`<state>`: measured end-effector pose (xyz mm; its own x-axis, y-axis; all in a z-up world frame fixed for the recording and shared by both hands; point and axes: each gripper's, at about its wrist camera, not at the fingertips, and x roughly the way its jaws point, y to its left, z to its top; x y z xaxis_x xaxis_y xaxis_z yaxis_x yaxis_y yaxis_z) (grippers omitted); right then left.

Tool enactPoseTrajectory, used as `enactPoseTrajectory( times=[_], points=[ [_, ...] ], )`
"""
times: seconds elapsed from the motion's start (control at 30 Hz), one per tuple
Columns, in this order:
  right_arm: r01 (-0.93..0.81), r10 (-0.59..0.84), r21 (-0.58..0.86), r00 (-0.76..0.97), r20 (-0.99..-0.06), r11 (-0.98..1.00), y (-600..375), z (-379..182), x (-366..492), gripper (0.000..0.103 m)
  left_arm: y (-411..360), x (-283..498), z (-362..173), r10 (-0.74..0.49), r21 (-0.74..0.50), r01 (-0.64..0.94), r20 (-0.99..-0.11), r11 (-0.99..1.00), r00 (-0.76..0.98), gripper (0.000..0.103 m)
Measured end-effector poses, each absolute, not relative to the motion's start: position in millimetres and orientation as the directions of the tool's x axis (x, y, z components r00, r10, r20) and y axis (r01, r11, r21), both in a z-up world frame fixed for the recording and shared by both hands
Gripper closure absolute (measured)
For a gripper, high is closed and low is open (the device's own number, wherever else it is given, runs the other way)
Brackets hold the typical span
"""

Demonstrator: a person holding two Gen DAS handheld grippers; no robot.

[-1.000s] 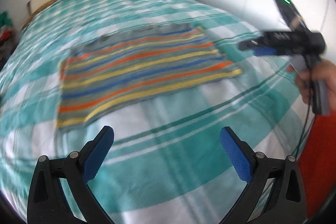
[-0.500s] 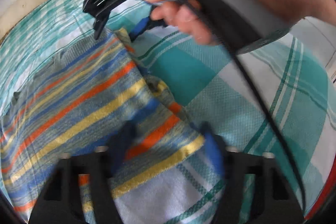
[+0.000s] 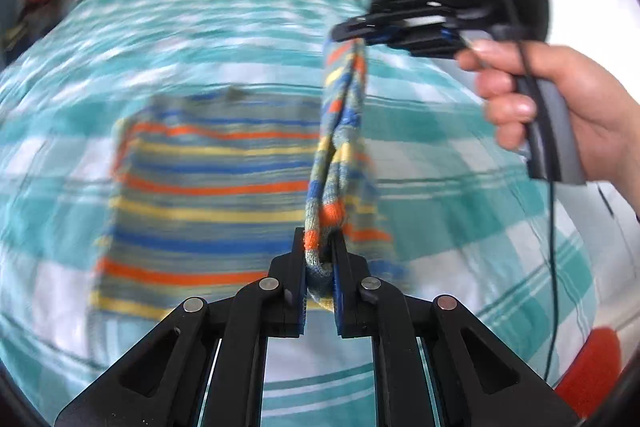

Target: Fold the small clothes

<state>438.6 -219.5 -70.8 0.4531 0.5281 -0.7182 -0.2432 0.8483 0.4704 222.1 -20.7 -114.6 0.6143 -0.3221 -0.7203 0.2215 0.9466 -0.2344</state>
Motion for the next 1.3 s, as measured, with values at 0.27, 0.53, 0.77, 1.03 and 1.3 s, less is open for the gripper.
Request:
enactPoseTrajectory(
  times=[0.27, 0.53, 0.77, 1.03, 1.3],
  points=[
    [-0.336, 0.56, 0.457, 0.361, -0.745, 0.824, -79.0, -111.1, 459.4, 0.091, 62.1, 229.5, -153.8, -0.233, -0.288, -0.005, -0.785, 0.958, 0.574, 0.083],
    [-0.359, 0.648, 0.539, 0.425, -0.632, 0.762, -100.9, -104.7, 421.3, 0.068, 100.6, 211.9, -142.9, -0.181, -0.287, -0.087, -0.783, 0.954, 0.595, 0.044],
    [-0.481, 0.53, 0.308, 0.439, -0.725, 0.821, -152.8, -104.0, 321.4, 0.071, 72.3, 226.4, -129.8, -0.226, -0.248, 0.056, -0.741, 0.967, 0.633, 0.057],
    [-0.425, 0.418, 0.24, 0.396, -0.818, 0.873, -157.0, -171.8, 269.1, 0.071, 75.8, 257.8, -150.2, -0.057, -0.048, 0.031, -0.849, 0.998, 0.526, 0.083],
    [-0.464, 0.43, 0.188, 0.498, -0.753, 0.866, -155.9, -116.9, 336.5, 0.071, 56.3, 328.5, -119.8, -0.21, -0.155, 0.145, -0.803, 0.977, 0.558, 0.065]
  ],
)
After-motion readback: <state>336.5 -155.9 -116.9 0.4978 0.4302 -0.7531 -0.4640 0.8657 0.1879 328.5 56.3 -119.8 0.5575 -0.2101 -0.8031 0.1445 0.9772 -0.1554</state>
